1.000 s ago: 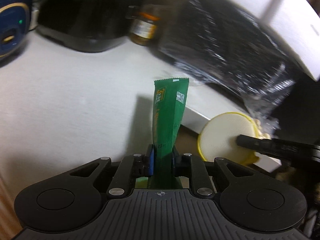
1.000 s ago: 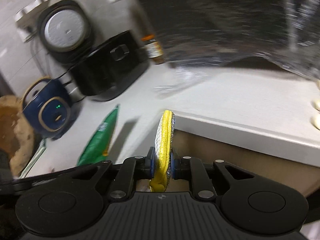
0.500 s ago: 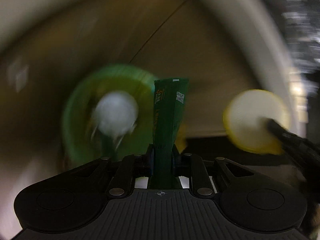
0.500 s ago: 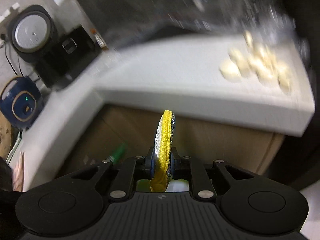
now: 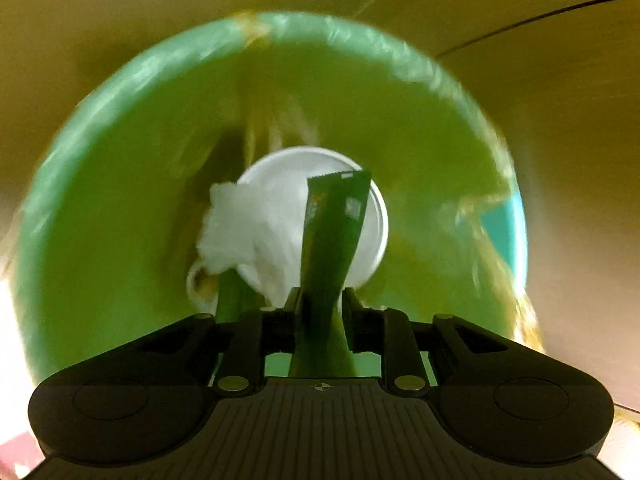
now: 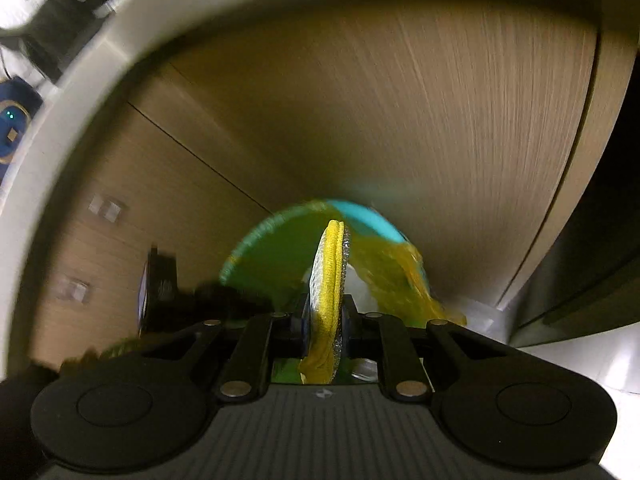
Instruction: Collect trash
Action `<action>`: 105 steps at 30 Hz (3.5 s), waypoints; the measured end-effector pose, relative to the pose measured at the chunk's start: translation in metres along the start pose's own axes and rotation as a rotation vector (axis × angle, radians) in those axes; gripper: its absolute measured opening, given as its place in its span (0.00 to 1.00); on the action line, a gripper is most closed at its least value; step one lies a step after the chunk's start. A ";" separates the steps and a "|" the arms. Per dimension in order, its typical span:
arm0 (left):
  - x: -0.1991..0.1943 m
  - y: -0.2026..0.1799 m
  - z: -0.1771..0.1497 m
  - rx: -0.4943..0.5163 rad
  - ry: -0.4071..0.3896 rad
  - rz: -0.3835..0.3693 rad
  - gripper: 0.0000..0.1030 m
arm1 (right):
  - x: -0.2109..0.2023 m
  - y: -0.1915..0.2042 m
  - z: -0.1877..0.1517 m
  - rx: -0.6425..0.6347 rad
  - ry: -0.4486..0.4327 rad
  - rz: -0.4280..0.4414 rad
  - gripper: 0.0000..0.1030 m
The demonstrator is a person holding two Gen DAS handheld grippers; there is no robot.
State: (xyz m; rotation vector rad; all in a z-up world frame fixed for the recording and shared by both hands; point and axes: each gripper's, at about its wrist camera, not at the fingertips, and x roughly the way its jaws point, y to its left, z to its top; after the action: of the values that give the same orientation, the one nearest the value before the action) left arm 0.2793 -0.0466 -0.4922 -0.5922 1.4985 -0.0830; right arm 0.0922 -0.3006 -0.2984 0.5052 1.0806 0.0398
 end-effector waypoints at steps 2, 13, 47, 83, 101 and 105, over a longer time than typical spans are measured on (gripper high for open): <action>0.008 0.004 -0.002 0.021 -0.005 -0.013 0.23 | 0.020 -0.007 -0.008 0.011 0.030 -0.017 0.14; -0.071 0.024 -0.050 0.164 -0.088 0.027 0.23 | 0.138 0.017 0.001 0.012 0.182 0.028 0.14; -0.305 -0.068 -0.174 0.516 -0.558 -0.126 0.23 | -0.091 0.120 -0.030 -0.276 -0.141 -0.129 0.62; -0.436 -0.068 -0.383 0.573 -0.959 0.093 0.16 | -0.291 0.149 -0.139 -0.498 -0.534 0.053 0.83; -0.439 -0.064 -0.390 0.569 -0.962 0.072 0.16 | -0.294 0.153 -0.148 -0.525 -0.541 0.050 0.83; -0.439 -0.063 -0.390 0.563 -0.963 0.076 0.16 | -0.293 0.153 -0.147 -0.524 -0.539 0.055 0.83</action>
State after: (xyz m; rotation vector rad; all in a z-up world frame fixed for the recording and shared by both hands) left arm -0.1142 -0.0452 -0.0514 -0.0668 0.5102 -0.1306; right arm -0.1414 -0.1899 -0.0452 0.0575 0.4943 0.2170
